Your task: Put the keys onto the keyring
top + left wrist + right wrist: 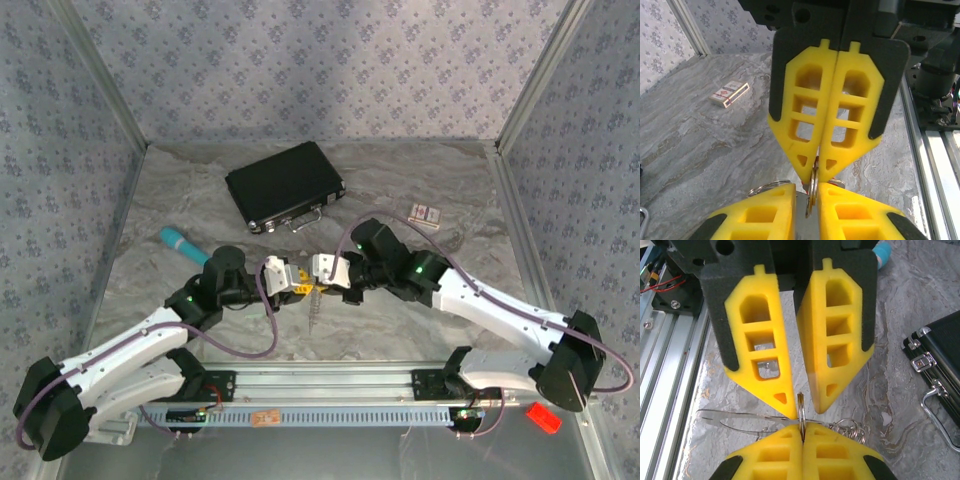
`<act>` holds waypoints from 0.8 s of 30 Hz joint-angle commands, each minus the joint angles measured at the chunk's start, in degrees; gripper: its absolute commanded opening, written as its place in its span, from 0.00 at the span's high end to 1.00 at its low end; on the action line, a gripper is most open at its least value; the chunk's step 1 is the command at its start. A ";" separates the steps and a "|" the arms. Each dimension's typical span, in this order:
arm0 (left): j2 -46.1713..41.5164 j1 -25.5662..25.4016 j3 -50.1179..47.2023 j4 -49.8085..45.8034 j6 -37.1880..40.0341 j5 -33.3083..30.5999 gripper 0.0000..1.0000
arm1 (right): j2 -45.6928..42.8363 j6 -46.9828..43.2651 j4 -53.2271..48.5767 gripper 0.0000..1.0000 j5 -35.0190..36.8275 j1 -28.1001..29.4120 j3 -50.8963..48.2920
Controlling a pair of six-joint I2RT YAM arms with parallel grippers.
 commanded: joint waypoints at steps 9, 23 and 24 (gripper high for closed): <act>-0.30 -0.19 1.36 -0.65 1.41 1.18 1.00 | -1.02 0.36 0.29 0.94 0.86 0.93 0.31; -1.99 -0.25 -2.75 6.16 2.72 2.41 1.00 | -3.80 6.45 8.39 0.73 -6.31 -3.76 -7.60; -1.98 -0.25 -2.73 6.13 2.72 2.50 1.00 | -3.70 6.53 8.60 0.73 -6.75 -4.01 -7.58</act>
